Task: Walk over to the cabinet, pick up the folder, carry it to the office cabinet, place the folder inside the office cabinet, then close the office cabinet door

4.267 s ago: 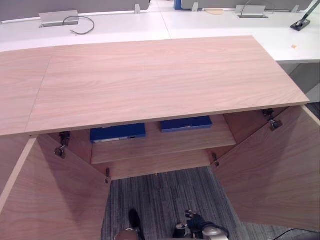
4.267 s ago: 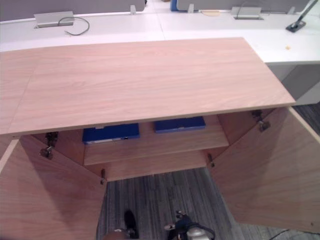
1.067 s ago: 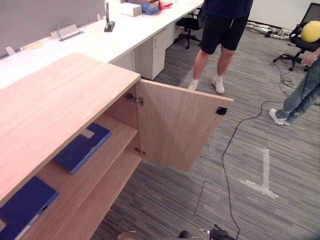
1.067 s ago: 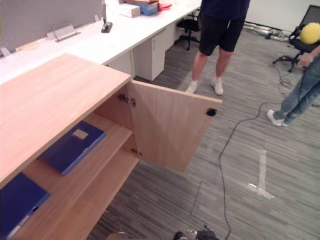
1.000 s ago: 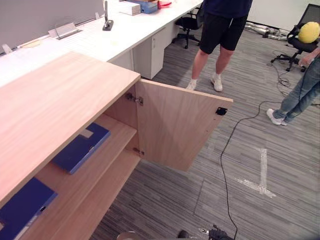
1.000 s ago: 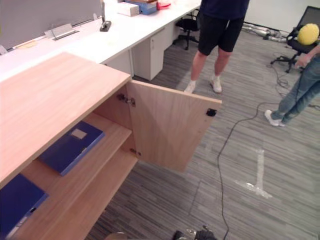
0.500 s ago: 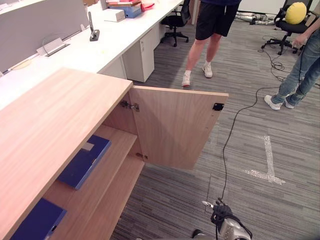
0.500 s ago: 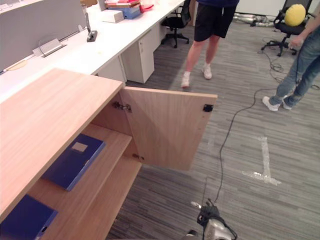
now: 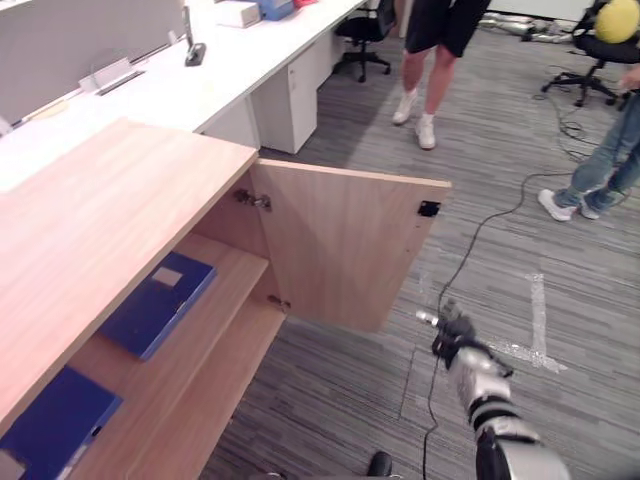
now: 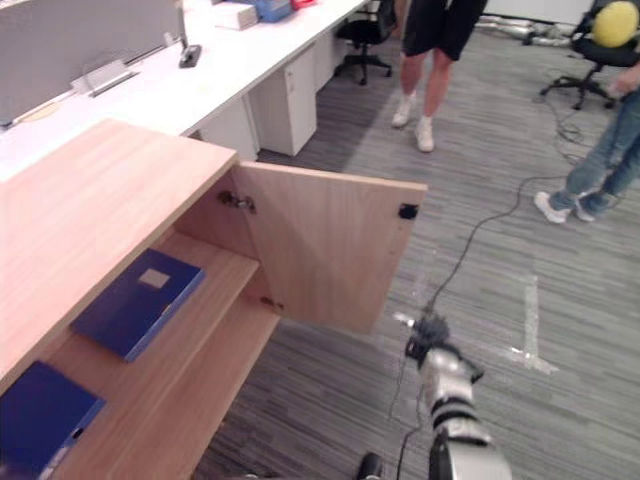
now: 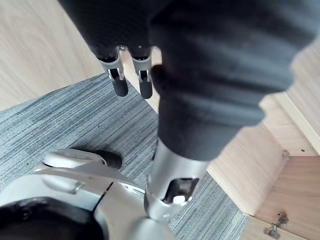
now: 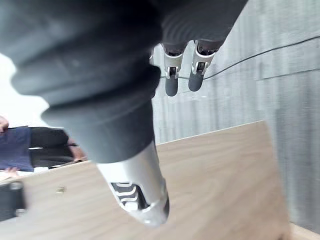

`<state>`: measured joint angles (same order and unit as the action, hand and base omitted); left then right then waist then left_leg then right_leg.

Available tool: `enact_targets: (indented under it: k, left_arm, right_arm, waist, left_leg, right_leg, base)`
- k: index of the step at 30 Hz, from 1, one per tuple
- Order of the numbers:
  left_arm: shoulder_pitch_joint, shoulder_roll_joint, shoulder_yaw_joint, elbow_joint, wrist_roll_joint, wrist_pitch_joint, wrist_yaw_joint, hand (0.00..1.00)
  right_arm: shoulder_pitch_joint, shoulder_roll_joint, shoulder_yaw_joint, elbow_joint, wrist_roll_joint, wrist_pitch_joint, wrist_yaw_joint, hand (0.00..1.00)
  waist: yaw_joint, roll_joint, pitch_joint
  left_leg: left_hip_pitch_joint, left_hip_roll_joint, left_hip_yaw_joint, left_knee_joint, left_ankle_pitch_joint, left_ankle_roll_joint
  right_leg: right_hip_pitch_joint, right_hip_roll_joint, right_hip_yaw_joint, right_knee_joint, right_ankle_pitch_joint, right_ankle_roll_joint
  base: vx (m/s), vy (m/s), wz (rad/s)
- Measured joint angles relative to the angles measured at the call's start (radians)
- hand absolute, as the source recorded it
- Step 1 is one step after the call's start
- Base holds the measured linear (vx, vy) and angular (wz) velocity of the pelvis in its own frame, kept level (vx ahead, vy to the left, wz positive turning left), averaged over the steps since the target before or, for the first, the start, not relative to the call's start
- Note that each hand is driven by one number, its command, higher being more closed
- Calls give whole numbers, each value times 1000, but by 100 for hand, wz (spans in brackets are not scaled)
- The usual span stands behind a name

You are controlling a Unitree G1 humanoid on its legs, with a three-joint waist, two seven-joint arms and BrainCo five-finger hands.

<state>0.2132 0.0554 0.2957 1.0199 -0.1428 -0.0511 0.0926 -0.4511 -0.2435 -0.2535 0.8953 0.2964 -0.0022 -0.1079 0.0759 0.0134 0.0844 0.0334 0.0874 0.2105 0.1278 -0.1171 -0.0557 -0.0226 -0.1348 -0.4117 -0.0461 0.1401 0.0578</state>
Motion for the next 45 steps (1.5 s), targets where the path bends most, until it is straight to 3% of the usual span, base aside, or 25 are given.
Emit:
enact_targets:
  k: [5, 9, 13, 19, 25, 35, 41, 45]
  left_arm:
    - [2, 3, -30, -31, -18, -8, 0, 0]
    - [105, 20, -116, -181, -54, -40, -30, 0]
    - [128, 39, -133, -145, -54, -42, -62, 0]
    - [113, 29, -161, -152, -45, -48, -74, 0]
    - [102, 28, -161, -168, -19, -52, -74, 0]
    - [75, 29, -160, -166, -2, -59, -73, 0]
    - [75, 29, -153, -153, 21, -63, -75, 0]
    - [75, 29, -135, -131, 57, -66, -81, 0]
  right_arm:
    - [-201, -51, -2, 41, 79, -21, -30, 0]
    - [-399, -181, -1, 220, 121, -32, -62, 0]
    - [-468, -255, -3, 271, 122, -32, -63, 0]
    - [-553, -267, -67, 276, 159, -26, -62, 0]
    - [-597, -263, -44, 238, 193, -20, -62, 0]
    - [-583, -259, 288, 122, 211, -19, -53, 0]
    - [-453, -277, 502, -188, 282, -30, -40, 0]
    - [-344, -288, 640, -357, 319, -75, -14, 0]
  waist:
    - [13, 4, 34]
    - [38, 15, 95]
    - [50, 29, 158]
    - [50, 62, 184]
    - [53, 70, 188]
    - [52, 88, 193]
    - [34, 91, 192]
    - [12, 91, 188]
  left_leg:
    - [-36, -5, -34, 28, 0, 0]
    - [-125, -15, -119, 109, -2, 3]
    - [-182, -10, -170, 150, -3, 3]
    - [-236, -2, -196, 137, 28, 1]
    - [-253, 25, -205, 62, 102, -39]
    - [-256, 76, -175, 52, 117, -62]
    - [-221, 114, -140, 47, 114, -60]
    - [-185, 141, -141, 50, 114, -60]
  right_leg:
    - [-23, -14, -36, 48, -18, -7]
    - [-55, -46, -105, 119, -59, -4]
    - [-90, -60, -148, 189, -92, -17]
    - [-167, -81, -167, 288, -140, -42]
    - [-227, -69, -187, 323, -164, -80]
    - [-268, -10, -152, 335, -180, -109]
    - [-271, 38, -109, 333, -192, -131]
    - [-234, 75, -99, 302, -197, -140]
  base:
    - [24, 24, 21]
    - [-31, 33, 57]
    - [-67, -3, 36]
    - [-94, -32, 14]
    - [1, -92, 6]
    - [19, -68, -16]
    - [64, -101, -31]
    - [74, -108, -24]
